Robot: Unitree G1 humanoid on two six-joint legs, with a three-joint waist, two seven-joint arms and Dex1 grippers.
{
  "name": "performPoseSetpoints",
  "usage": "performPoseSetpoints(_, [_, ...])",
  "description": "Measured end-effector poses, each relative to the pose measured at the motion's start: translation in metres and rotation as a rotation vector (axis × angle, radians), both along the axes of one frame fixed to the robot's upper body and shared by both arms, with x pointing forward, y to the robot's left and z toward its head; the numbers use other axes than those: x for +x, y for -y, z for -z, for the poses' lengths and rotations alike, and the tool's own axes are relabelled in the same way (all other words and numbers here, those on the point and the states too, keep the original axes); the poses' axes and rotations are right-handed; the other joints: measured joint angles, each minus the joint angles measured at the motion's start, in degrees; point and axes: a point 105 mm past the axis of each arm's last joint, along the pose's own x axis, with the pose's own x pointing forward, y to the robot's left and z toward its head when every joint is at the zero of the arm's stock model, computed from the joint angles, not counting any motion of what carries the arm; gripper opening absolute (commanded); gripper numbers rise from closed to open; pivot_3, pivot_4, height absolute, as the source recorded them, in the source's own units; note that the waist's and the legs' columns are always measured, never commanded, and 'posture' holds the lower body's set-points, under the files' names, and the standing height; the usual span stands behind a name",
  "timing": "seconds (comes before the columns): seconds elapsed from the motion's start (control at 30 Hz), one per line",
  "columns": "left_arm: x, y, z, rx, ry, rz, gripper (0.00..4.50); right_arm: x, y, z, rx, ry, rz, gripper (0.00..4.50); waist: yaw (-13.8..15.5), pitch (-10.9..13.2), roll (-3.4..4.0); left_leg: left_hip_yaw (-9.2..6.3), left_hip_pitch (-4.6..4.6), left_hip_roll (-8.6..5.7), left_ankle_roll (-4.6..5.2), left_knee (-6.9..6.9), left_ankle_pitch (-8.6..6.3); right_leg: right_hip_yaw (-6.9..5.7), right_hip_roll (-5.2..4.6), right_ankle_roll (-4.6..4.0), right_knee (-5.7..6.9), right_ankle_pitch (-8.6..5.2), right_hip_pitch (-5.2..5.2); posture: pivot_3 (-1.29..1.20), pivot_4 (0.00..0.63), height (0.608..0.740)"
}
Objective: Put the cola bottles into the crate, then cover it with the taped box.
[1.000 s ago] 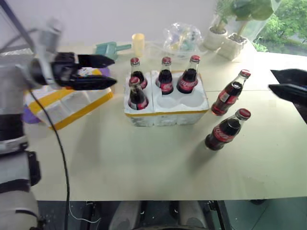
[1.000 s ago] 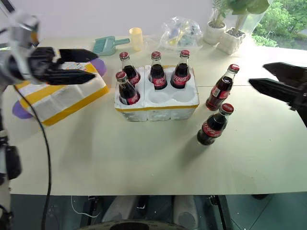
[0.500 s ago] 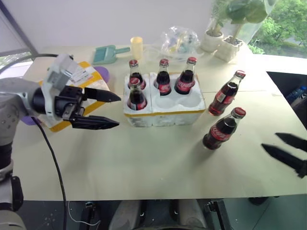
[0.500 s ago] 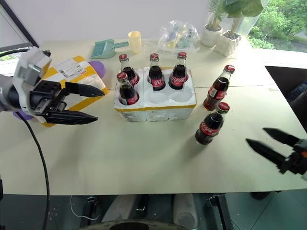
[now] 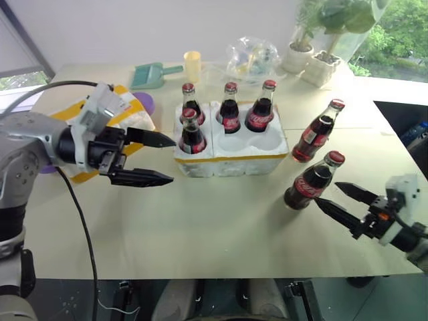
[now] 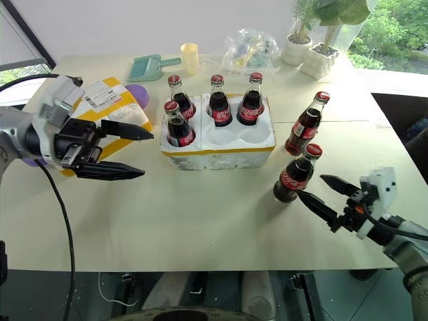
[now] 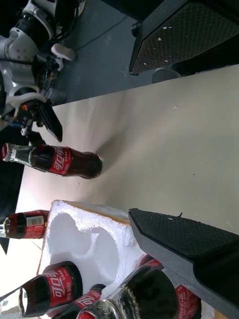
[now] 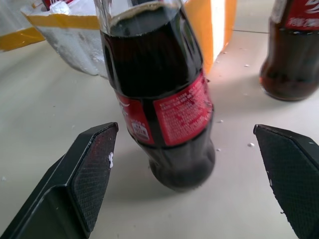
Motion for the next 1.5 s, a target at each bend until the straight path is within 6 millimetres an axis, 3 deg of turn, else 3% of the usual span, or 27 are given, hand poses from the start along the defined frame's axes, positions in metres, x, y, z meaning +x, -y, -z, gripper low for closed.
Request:
performPoseSetpoints(0.33, [0.0,0.001,0.0,0.001,0.008,-0.007,4.47,0.03,-0.02,0.0,0.039,0.021,-0.055,4.5,0.0,0.0,-0.02,-0.01,0.0,0.0,0.0,-0.01,0.0,-0.01,0.01,0.02,0.0,0.01,-0.01,0.0,0.15,0.74])
performPoseSetpoints(0.4, [-0.001,0.002,-0.001,0.002,0.011,-0.003,4.5,0.035,-0.022,0.005,0.039,0.011,-0.051,3.94,0.0,0.0,-0.02,-0.01,0.0,-0.01,0.0,-0.01,0.0,-0.01,0.01,0.04,0.0,0.02,-0.01,0.0,0.15,0.74])
performPoseSetpoints(0.47, [-0.001,0.003,-0.001,0.0,0.011,-0.002,4.5,0.038,-0.024,0.007,0.047,0.009,-0.053,3.03,0.0,0.0,-0.02,-0.01,0.0,-0.02,0.0,-0.01,0.0,-0.01,0.01,0.05,0.0,0.03,0.0,0.0,0.15,0.74])
performPoseSetpoints(0.5, [-0.001,0.003,-0.001,0.0,0.012,-0.004,4.5,0.04,-0.023,0.005,0.048,0.018,-0.043,2.84,0.0,0.0,-0.02,-0.01,0.0,-0.02,0.0,-0.01,0.0,-0.01,0.01,0.06,-0.01,0.03,0.0,0.0,0.15,0.74])
performPoseSetpoints(0.67, [0.0,0.003,-0.001,0.0,0.016,-0.018,4.5,0.039,-0.026,-0.003,0.138,0.005,-0.062,2.86,0.0,0.0,0.01,-0.01,-0.01,-0.01,0.0,-0.04,0.0,0.0,0.01,0.06,0.0,0.04,-0.04,0.0,0.15,0.74])
performPoseSetpoints(0.73, [0.001,0.002,-0.001,-0.001,0.018,-0.026,4.5,0.043,-0.031,-0.026,0.226,0.036,-0.101,2.86,-0.2,0.1,0.11,0.02,-0.01,-0.02,0.0,-0.03,0.01,0.03,0.0,0.06,-0.01,0.05,-0.05,0.0,0.15,0.74])
performPoseSetpoints(0.9, [0.002,0.002,0.0,-0.004,0.019,-0.04,4.5,0.051,-0.052,-0.122,0.311,0.289,-0.268,2.86,-0.4,0.2,0.15,0.07,-0.02,0.07,0.0,-0.16,0.01,0.08,0.08,0.05,0.0,0.04,-0.13,0.0,0.15,0.74])
performPoseSetpoints(0.97, [0.003,0.001,0.0,-0.009,0.023,-0.049,4.5,0.056,-0.067,-0.135,0.317,0.311,-0.317,2.86,-0.3,0.2,0.14,0.07,-0.02,0.06,-0.01,-0.18,0.01,0.08,0.07,0.04,-0.01,0.03,-0.14,0.0,0.15,0.74])
performPoseSetpoints(1.27, [0.007,0.002,0.0,-0.026,0.039,-0.078,4.5,0.115,-0.133,-0.123,0.285,0.225,-0.378,2.86,-0.1,0.2,0.12,0.08,-0.09,-0.03,-0.03,-0.16,0.02,0.08,0.05,0.04,0.02,0.04,-0.23,0.0,0.15,0.74])
performPoseSetpoints(1.4, [0.008,0.0,0.001,-0.03,0.046,-0.099,4.5,0.131,-0.142,-0.1,0.231,0.18,-0.363,2.86,-0.2,0.2,0.12,0.08,-0.11,-0.11,-0.11,-0.15,0.07,0.09,0.09,0.05,0.02,0.04,-0.24,0.0,0.15,0.74])
performPoseSetpoints(1.5, [0.009,-0.002,0.0,-0.037,0.053,-0.117,4.5,0.132,-0.151,-0.077,0.116,0.149,-0.395,2.86,-0.4,0.2,0.12,0.09,-0.15,-0.12,-0.11,-0.16,0.07,0.09,0.09,0.05,0.05,0.04,-0.32,0.0,0.15,0.74])
